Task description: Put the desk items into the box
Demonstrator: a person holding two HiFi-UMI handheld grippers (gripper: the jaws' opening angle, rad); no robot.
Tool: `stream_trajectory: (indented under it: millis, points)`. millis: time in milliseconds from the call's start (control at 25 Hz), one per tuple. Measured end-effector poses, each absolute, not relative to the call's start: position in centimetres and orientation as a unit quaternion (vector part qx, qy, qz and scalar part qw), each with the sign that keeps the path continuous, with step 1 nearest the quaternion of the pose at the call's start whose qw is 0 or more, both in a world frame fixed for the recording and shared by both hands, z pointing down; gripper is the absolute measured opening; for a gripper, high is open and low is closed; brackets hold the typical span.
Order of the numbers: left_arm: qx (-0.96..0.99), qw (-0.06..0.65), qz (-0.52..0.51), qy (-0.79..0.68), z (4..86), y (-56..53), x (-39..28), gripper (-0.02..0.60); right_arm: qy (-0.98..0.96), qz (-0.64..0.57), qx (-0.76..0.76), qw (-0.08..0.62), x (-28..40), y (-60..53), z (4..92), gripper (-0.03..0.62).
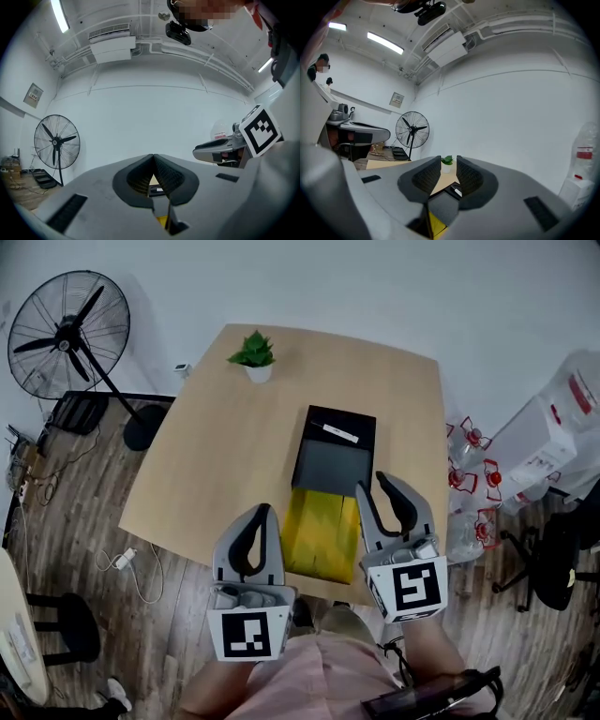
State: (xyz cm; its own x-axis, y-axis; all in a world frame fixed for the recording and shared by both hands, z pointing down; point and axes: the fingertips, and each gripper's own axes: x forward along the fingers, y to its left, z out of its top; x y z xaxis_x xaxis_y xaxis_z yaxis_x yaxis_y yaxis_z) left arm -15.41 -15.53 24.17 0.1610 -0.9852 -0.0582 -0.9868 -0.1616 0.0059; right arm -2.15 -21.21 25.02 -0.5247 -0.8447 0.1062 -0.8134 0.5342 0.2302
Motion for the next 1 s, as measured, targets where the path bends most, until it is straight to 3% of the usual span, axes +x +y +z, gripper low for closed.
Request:
stream_trajectory:
  millis: [480,1000]
  points:
    - [-0.773,0.008,0.022,0.635,24.5,-20.6,-15.1,0.011,-0.863,-0.07,0.484,0.123,-1.2,-25.7,26.1,0.107]
    - [-0.763,-0.042,-0.03,0.645,31.6,-30.5,-15.7,0.011,-0.872,-0.023,0.452,0.186,-0.9,-36.6,34.3,0.113]
